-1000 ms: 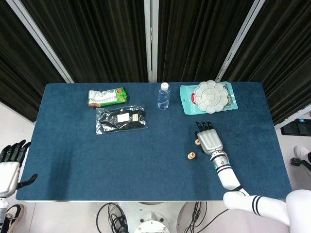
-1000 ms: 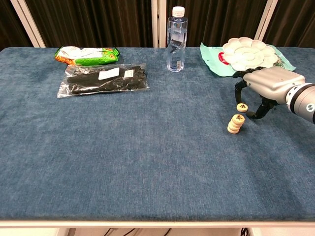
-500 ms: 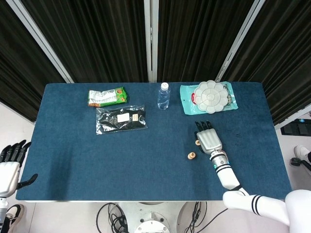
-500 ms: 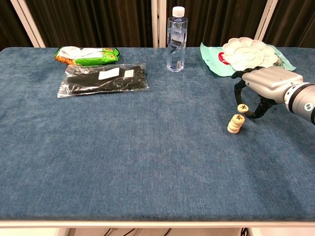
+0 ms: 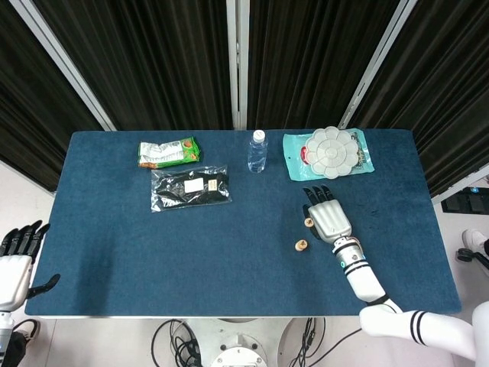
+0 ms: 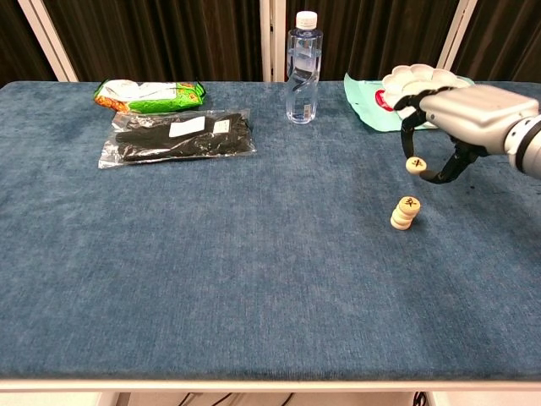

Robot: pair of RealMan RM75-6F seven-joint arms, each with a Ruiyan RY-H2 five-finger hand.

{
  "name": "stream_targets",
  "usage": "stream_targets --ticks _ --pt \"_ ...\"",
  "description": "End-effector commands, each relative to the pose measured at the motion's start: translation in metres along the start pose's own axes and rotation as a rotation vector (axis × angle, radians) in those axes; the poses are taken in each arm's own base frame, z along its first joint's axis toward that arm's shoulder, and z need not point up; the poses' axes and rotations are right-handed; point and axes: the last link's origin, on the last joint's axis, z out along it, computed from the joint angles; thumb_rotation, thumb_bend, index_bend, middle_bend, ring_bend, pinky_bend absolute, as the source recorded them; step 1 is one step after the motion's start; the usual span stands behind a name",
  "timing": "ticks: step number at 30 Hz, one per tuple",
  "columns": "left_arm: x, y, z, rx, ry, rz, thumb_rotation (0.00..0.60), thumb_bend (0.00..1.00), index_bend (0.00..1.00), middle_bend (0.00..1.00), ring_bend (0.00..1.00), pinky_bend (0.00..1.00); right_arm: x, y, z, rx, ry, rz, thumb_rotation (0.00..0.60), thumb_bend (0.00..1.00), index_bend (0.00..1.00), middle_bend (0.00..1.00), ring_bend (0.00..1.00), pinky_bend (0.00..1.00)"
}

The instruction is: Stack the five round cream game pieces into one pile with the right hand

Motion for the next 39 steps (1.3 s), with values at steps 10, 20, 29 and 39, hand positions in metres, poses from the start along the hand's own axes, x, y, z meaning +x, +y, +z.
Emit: stream_targets --ticks 10,20,29,39 --pt "0.000 0.002 -0.001 -0.004 0.003 0.002 0.600 0.19 0.04 0.00 0.00 0.00 0.008 -0.015 -0.039 0.126 -0.052 -0.088 0.600 0.26 0.53 0.08 0.00 0.00" --pt "0.001 0.001 -0.001 -0.003 0.005 -0.003 0.600 0.19 0.04 0.00 0.00 0.00 0.003 -0.022 -0.036 0.123 -0.063 -0.094 0.600 0.26 0.53 0.08 0.00 0.00" --pt "0.002 0.000 -0.002 -0.002 0.008 -0.006 0.600 0.19 0.04 0.00 0.00 0.00 -0.002 -0.025 -0.032 0.118 -0.071 -0.098 0.600 0.26 0.53 0.08 0.00 0.00" --pt "0.004 0.000 -0.002 -0.001 0.015 -0.009 0.600 0.19 0.04 0.00 0.00 0.00 -0.003 -0.025 -0.032 0.116 -0.078 -0.099 0.600 0.26 0.52 0.08 0.00 0.00"
